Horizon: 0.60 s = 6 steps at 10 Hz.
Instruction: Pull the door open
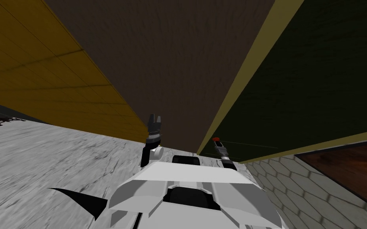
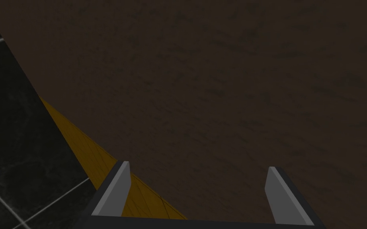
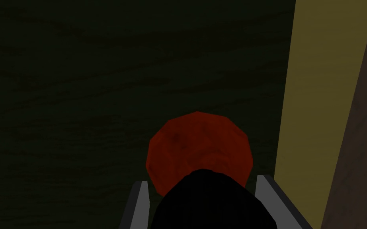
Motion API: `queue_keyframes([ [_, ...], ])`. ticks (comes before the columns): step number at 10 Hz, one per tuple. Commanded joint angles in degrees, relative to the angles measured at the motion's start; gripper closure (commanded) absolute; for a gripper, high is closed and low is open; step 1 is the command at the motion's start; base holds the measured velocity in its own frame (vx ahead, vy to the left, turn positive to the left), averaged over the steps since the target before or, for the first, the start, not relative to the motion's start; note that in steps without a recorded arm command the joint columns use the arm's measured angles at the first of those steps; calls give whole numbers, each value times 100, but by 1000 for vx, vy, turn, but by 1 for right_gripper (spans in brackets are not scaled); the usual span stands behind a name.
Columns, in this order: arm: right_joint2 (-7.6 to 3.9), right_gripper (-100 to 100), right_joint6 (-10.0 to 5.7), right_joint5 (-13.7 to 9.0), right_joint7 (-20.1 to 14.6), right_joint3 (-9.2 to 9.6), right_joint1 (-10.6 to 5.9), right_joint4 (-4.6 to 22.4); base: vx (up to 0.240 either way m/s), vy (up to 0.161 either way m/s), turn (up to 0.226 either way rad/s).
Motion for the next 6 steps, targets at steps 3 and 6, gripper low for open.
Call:
queue_keyframes([
  [3, 15, 100, -31, -123, -351, 63, 52, -65, -46, -22, 65],
  [6, 29, 100, -58, -233, -666, 120, 99, -123, -54, -22, 59],
])
